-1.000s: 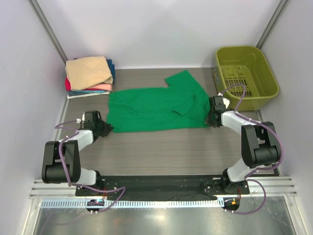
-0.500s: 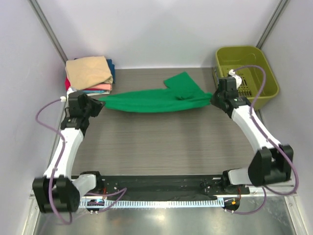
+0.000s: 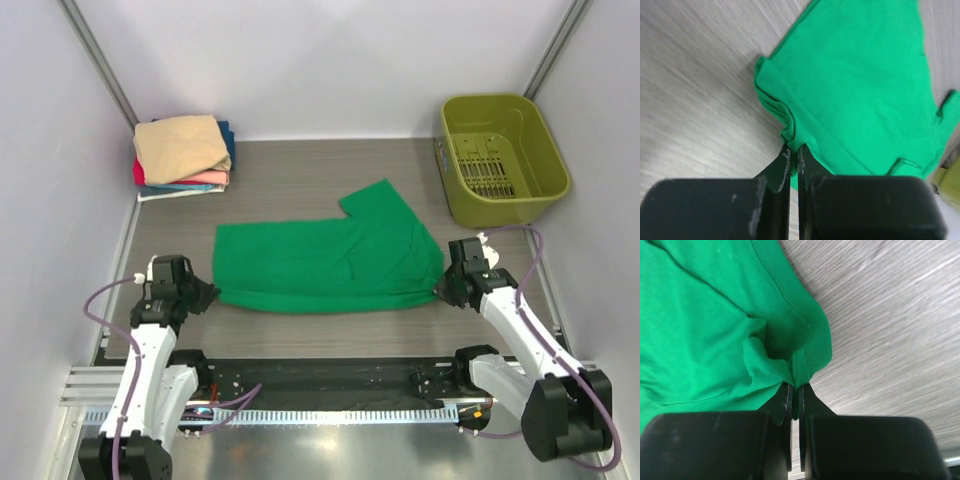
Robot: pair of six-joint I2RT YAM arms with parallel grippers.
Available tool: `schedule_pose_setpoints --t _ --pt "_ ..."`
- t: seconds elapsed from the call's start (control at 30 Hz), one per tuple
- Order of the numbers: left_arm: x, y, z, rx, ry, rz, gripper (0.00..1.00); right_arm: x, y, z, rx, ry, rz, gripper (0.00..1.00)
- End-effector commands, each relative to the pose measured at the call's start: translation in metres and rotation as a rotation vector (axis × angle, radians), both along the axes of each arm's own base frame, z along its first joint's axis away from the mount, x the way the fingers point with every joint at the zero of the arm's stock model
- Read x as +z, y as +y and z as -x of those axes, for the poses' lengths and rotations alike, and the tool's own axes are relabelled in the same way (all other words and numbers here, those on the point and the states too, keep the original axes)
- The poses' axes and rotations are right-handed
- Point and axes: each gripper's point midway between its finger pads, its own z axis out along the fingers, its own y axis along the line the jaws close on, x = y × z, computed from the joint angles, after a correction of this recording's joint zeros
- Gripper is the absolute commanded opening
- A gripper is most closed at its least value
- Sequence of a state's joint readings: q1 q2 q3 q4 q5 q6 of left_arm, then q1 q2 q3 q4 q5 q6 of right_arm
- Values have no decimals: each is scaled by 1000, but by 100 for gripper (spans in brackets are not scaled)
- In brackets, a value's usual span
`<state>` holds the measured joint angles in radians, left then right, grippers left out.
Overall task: Fold and stack the t-shirts
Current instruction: Fold the tshirt
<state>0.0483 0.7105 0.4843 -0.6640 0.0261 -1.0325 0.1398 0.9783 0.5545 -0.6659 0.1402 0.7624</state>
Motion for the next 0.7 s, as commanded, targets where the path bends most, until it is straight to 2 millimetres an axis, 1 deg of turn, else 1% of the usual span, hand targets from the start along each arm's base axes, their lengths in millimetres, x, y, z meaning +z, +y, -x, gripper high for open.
schedule_pose_setpoints --t 0.0,0.03,0.07,0.1,0.13,0.17,0.2,0.23,0.27,0.3,0.33,0.37,0.4,0.43,0.47,0.5,0.53,0.57,0.6,0.63,0.67 --pt "9 2 11 59 -26 21 0 14 3 -1 -67 -62 -57 4" --pt "13 1 11 63 -40 27 1 15 6 2 -74 -76 -80 7" --pt "13 1 17 76 -24 35 2 16 7 5 -82 -72 -94 11" --pt "16 1 18 78 -36 38 3 16 10 9 -78 -71 -113 18" --pt "21 0 18 79 -45 46 7 19 12 10 -81 -88 -127 36" --pt "22 -1 21 78 -41 50 16 21 12 11 -82 -92 -129 45" --pt "26 -3 23 75 -42 59 19 24 12 14 -82 -87 -133 55" --pt "35 -6 25 58 -68 71 23 27 12 15 -82 -92 -130 69" --pt "46 -8 28 47 -85 75 40 34 11 16 -86 -107 -131 73" --pt "56 -8 31 44 -103 72 51 44 8 18 -92 -113 -121 77" --pt "61 -9 35 27 -98 57 58 52 5 17 -100 -134 -111 80" --pt "75 -7 37 0 -124 17 65 64 4 16 -103 -174 -110 82" --pt "82 -4 37 -6 -142 -8 68 83 3 10 -97 -227 -110 84" --pt "87 1 36 -2 -154 -43 74 95 4 5 -84 -268 -113 86" --pt "95 6 31 -13 -192 -88 77 107 7 -2 -63 -309 -122 86" --pt "106 7 26 -27 -232 -107 78 127 11 -19 -6 -376 -109 86" --pt "113 6 20 -55 -269 -127 79 135 12 -29 17 -395 -98 86" --pt "124 3 7 -115 -324 -161 80 128 15 -43 52 -342 -75 86" --pt "137 4 2 -145 -355 -195 80 151 17 -63 108 -394 -43 85" --pt "140 6 -1 -167 -348 -226 80 153 19 -76 134 -371 -19 86" --pt "136 11 -4 -182 -300 -261 80 156 17 -89 144 -358 22 86"
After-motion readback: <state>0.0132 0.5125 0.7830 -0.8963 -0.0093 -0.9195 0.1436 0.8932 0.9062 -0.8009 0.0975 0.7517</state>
